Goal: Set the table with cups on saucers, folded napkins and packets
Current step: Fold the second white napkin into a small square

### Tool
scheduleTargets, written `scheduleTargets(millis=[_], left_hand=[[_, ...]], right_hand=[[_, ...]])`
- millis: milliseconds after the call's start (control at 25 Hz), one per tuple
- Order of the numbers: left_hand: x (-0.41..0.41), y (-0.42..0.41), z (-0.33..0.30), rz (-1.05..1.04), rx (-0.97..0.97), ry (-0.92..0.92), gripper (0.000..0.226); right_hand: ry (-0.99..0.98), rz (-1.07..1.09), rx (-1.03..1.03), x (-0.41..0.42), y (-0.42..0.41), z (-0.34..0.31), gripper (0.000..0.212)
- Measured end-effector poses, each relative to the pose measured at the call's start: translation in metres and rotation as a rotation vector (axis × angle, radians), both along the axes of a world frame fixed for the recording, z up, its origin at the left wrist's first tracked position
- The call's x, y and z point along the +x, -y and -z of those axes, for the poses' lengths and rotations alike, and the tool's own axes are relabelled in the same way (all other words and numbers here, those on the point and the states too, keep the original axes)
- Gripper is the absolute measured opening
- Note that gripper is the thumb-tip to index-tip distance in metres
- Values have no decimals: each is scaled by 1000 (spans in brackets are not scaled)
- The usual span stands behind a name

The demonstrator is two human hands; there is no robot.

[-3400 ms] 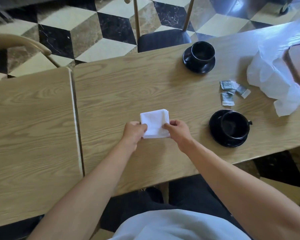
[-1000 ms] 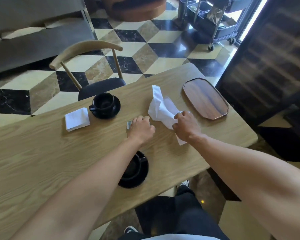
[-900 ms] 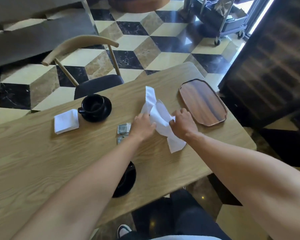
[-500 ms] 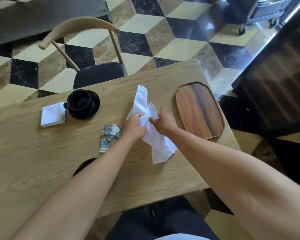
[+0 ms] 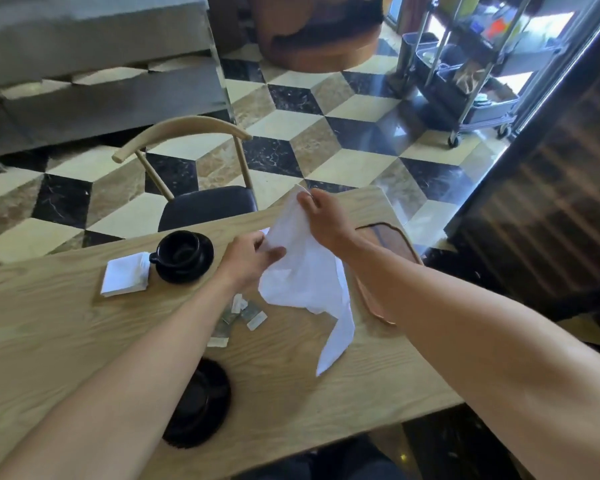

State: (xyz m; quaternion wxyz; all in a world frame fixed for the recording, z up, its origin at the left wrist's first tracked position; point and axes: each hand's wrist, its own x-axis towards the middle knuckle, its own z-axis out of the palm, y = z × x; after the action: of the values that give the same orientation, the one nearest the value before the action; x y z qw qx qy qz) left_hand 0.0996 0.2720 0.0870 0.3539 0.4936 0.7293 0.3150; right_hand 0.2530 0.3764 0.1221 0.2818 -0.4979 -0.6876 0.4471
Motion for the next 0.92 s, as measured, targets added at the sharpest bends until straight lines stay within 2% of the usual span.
scheduleTargets(millis=[120, 240, 320, 400, 480, 600, 760, 920], left_hand=[[-25, 0, -31, 82, 70, -73, 58], [-48, 0, -51, 101, 76, -220, 48], [-65, 3, -68, 75, 121, -233, 48], [-85, 6, -88, 48, 176, -225, 58], [-105, 5, -107, -34, 234, -149, 60], [-125, -2, -138, -260, 365, 81, 27], [-144, -13, -161, -378, 432, 348, 23], [-157, -19, -161, -444, 404, 349, 20]], right_hand=[[-70, 139, 176, -5, -14, -50, 43], [-198, 279, 248, -1, -32, -96, 36], [-233, 331, 311, 3, -42, -127, 37], [-238, 351, 385, 9, -53, -154, 41], [-194, 369, 431, 16, -63, -174, 42], [-170, 399, 443, 25, -77, -190, 28], [-270, 490, 334, 34, -90, -185, 25], [-322, 559, 205, 46, -104, -173, 29]])
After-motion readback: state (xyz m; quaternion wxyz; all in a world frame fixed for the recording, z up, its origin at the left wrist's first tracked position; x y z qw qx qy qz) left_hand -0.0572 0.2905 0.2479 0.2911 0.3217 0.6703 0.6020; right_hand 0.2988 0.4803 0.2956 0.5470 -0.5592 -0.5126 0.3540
